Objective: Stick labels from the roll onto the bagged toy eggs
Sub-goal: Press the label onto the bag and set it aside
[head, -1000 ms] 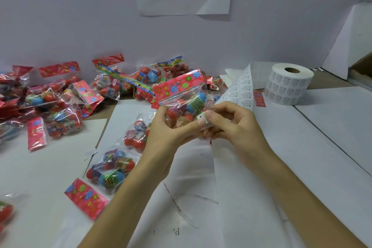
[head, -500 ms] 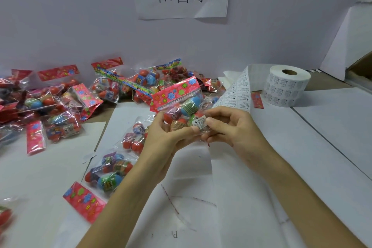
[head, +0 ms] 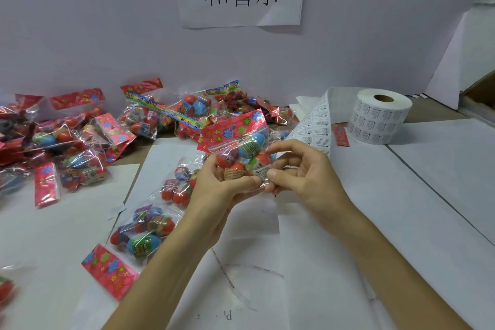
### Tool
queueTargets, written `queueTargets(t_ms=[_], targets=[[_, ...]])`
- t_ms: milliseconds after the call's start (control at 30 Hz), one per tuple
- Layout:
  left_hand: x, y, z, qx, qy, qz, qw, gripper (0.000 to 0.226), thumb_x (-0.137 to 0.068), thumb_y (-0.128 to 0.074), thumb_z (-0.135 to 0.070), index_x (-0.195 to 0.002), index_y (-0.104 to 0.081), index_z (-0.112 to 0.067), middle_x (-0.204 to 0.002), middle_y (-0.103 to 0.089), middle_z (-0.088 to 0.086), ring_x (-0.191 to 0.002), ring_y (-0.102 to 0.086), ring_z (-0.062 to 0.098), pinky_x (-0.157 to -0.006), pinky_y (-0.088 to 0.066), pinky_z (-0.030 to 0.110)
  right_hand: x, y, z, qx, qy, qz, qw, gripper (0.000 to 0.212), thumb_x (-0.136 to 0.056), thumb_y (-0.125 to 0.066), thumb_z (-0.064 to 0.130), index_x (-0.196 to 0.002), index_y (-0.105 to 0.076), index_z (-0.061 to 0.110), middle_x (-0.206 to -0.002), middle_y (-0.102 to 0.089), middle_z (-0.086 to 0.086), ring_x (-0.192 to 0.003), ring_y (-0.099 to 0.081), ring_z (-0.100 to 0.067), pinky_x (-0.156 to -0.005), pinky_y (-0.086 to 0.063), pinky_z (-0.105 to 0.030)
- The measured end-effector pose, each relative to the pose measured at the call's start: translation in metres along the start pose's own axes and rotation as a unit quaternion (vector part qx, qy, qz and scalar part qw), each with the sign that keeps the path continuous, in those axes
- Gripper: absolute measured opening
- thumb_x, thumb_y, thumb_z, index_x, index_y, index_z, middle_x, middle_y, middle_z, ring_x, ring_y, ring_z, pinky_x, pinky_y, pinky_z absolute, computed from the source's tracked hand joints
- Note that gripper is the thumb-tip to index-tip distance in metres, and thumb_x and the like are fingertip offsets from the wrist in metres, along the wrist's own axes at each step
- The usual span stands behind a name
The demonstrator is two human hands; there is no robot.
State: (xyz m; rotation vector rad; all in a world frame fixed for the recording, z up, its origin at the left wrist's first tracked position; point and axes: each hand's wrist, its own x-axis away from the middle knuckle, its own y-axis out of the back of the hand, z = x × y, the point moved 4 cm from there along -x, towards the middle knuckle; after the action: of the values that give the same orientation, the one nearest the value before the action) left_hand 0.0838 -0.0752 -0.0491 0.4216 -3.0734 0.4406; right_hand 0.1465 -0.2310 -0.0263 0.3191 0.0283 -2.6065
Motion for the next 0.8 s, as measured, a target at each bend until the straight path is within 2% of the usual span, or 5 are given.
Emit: queueTargets(t_ms=[167, 267, 367, 600, 800], targets=[[0.0, 0.001, 0.0, -0.003, 0.001, -0.012, 1.0, 0.064, -0.077, -0.076, 0.015, -0.132, -0.055, -0.01, -0.107, -0.078, 0.014, -0.092, -0.078, 0.033, -0.072, -0.062, 0.03, -0.001, -0.003, 0.0, 0.006, -0.005, 0.007, 1.0, 0.046, -0.086, -0.056, -0.021, -0.109, -0.067, 0.017, -0.079, -0.06, -0.004, -0.064, -0.071, -0.024, -0.066, -0.06, -0.033], [0.001, -0.002, -0.002, -0.008, -0.006, -0.016, 1.0, 0.072, -0.071, -0.086, -0.004, -0.135, -0.055, -0.014, -0.111, -0.078, 0.01, -0.097, -0.077, 0.03, -0.076, -0.063, 0.031, -0.002, -0.003, 0.001, 0.034, 0.002, 0.002, 0.999, 0.045, -0.086, -0.058, -0.018, -0.11, -0.067, 0.02, -0.079, -0.061, -0.003, -0.065, -0.072, -0.027, -0.069, -0.063, -0.038], [0.002, -0.004, -0.006, -0.006, -0.015, -0.019, 1.0, 0.076, -0.065, -0.088, -0.014, -0.134, -0.057, -0.016, -0.112, -0.078, 0.009, -0.1, -0.077, 0.03, -0.078, -0.063, 0.032, -0.003, -0.001, 0.003, 0.029, 0.01, -0.001, 1.0, 0.04, -0.087, -0.064, -0.013, -0.113, -0.067, 0.018, -0.074, -0.063, 0.003, -0.066, -0.073, -0.024, -0.066, -0.061, -0.032], [0.003, -0.002, -0.01, -0.035, -0.034, -0.054, 0.997, 0.079, -0.061, -0.091, -0.009, -0.132, -0.057, -0.018, -0.114, -0.077, 0.009, -0.101, -0.076, 0.03, -0.086, -0.063, 0.043, -0.002, -0.003, 0.002, 0.029, 0.019, -0.014, 0.999, 0.033, -0.089, -0.069, -0.005, -0.11, -0.067, 0.021, -0.072, -0.069, 0.003, -0.07, -0.074, -0.024, -0.069, -0.063, -0.035], [0.001, -0.002, -0.002, -0.05, -0.025, -0.058, 0.997, 0.065, -0.072, -0.086, 0.005, -0.126, -0.058, -0.019, -0.101, -0.079, 0.002, -0.09, -0.078, 0.025, -0.07, -0.062, 0.029, -0.002, -0.004, -0.002, 0.023, 0.014, -0.012, 1.0, 0.044, -0.087, -0.064, -0.014, -0.106, -0.068, 0.025, -0.072, -0.067, 0.008, -0.07, -0.075, -0.023, -0.069, -0.063, -0.035]])
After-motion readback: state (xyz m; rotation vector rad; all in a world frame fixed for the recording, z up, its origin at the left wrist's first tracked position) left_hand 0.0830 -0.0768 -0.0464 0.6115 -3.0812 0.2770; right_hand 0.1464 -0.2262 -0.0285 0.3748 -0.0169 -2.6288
